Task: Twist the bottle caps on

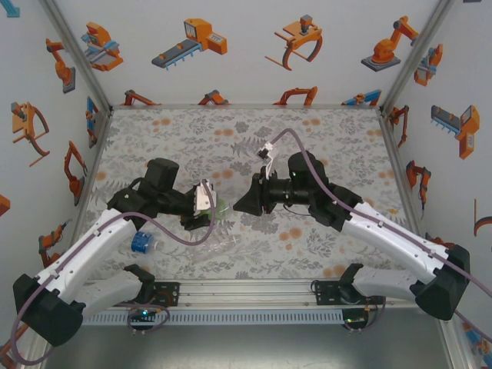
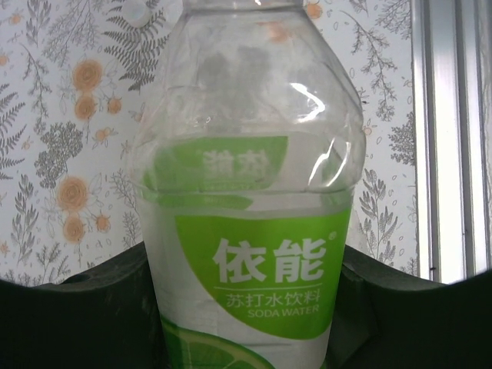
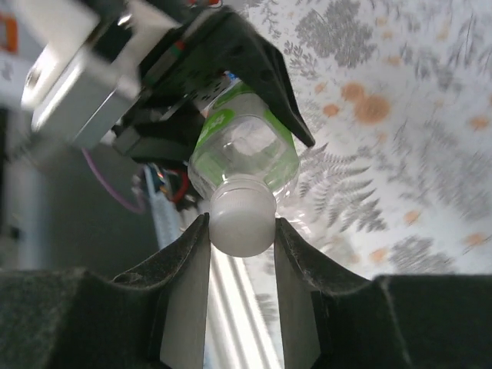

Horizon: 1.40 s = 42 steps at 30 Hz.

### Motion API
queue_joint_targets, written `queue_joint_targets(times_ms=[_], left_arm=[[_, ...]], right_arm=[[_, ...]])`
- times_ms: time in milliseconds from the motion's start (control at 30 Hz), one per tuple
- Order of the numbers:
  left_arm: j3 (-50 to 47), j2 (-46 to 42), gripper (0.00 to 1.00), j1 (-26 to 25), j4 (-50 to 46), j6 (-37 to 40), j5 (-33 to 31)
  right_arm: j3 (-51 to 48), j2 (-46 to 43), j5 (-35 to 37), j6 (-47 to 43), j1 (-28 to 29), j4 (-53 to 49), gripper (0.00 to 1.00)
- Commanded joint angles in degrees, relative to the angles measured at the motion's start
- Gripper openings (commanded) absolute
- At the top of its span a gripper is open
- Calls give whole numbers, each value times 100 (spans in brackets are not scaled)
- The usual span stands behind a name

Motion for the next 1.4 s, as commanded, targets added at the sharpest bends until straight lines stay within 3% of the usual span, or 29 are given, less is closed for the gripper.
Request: queue_joint_targets(times_ms=[0, 100, 167, 300, 333, 400, 433, 633, 767, 1000, 1200, 1367], left_arm=[[61, -173, 0, -131, 1128, -293, 414], [32, -170, 0, -127, 1233, -353, 190], [28, -140, 0, -131, 1233, -354, 113], [41, -68, 0, -128, 1233, -352, 140], [47, -54, 0, -129, 1233, -345, 189], [41, -47, 0, -135, 1227, -339, 261], [50, -49, 0, -140, 1196, -307, 284], [97, -21, 0, -135, 985, -169, 487], [245, 62, 0, -131, 679, -70, 539], [250, 75, 0, -131, 558, 122, 886], [270, 121, 0, -131, 478, 208, 962], [270, 150, 0, -127, 469, 209, 962]], right_arm=[[-131, 354, 554, 3061, 91, -265, 0], [-487, 414, 516, 4542, 93, -87, 0], [-659, 467, 403, 5020, 79, 311, 0], [-423, 518, 361, 4840, 50, 214, 0], [-308, 519, 380, 4631, 43, 74, 7], [-22, 474, 427, 4023, 15, -270, 30], [147, 416, 512, 3463, -22, -516, 36], [573, -406, 1010, 472, -187, -813, 67], [585, -764, 771, -1822, -206, -820, 70], [900, -693, -1152, -5734, -193, -1387, 65], [905, -558, -1623, -6971, -164, -1257, 61], [871, -395, -1646, -7018, -80, -1106, 53]])
